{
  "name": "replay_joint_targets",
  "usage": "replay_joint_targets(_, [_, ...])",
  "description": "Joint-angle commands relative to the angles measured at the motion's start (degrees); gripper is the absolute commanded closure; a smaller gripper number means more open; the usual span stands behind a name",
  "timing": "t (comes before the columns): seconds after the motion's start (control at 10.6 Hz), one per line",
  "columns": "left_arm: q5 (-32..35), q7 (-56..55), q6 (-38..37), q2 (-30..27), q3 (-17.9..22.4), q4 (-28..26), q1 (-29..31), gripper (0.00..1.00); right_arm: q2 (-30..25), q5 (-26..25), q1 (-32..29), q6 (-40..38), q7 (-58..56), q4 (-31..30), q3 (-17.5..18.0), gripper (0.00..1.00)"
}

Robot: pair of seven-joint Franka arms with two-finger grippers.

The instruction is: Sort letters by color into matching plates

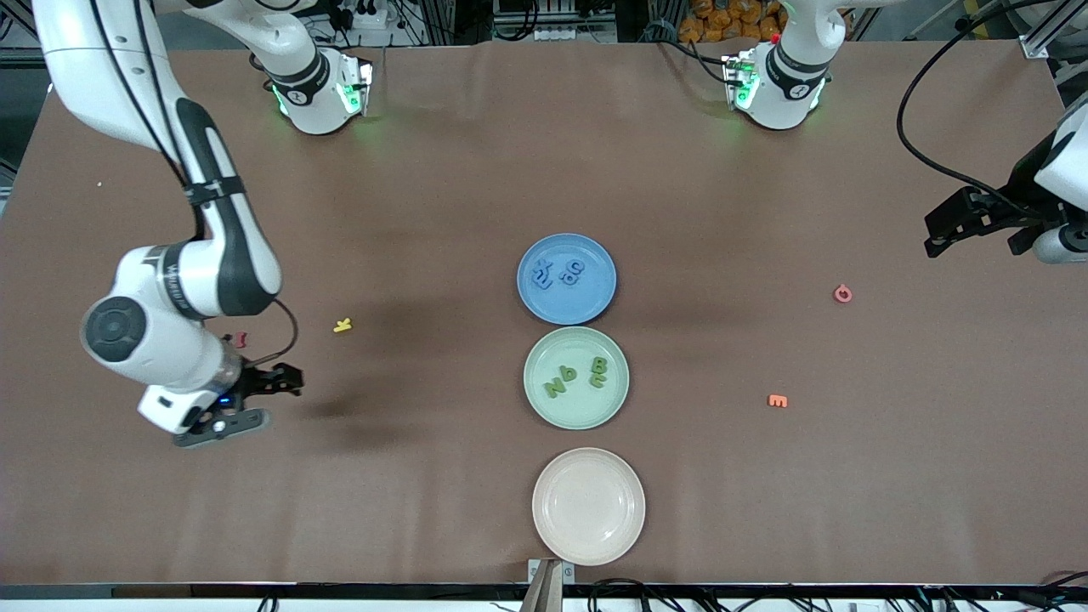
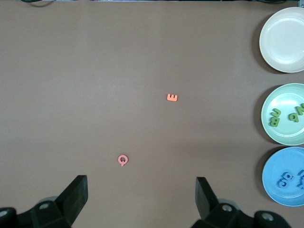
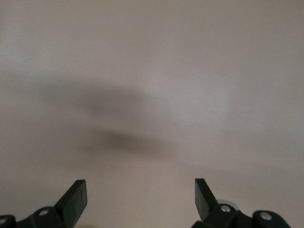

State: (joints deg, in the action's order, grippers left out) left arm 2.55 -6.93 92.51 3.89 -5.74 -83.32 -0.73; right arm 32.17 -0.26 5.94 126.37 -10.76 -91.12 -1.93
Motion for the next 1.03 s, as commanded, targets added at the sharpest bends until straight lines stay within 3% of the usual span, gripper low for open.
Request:
replay_joint_targets(0.0, [-0.27, 1.13, 0.13, -0.55, -0.06, -0.44, 0.38, 0.0, -3.94, -0.18, -0.75, -5.76, -0.75, 0.59, -4.82, 0.0])
replay_joint_targets(0.38, [0.26, 0.96, 0.13, -0.47, -0.06, -0.44, 0.29, 0.0, -12.64, -0.7, -0.67, -18.94, -0.58, 2.7, -9.31, 0.0])
replay_joint_targets(0.75, [2.54, 0.25, 0.13, -0.38, -0.06, -0.35, 0.29, 0.0, -16.52, -0.88, -0.49, -40.37, 2.65, 13.83, -9.67, 0.0])
replay_joint_targets(0.94, [2.46, 0.25, 0.31, -0.38, -0.06, -0.35, 0.46, 0.0, -21.07, -0.79, 0.73, -43.92, 10.28, 15.09, -9.06, 0.0])
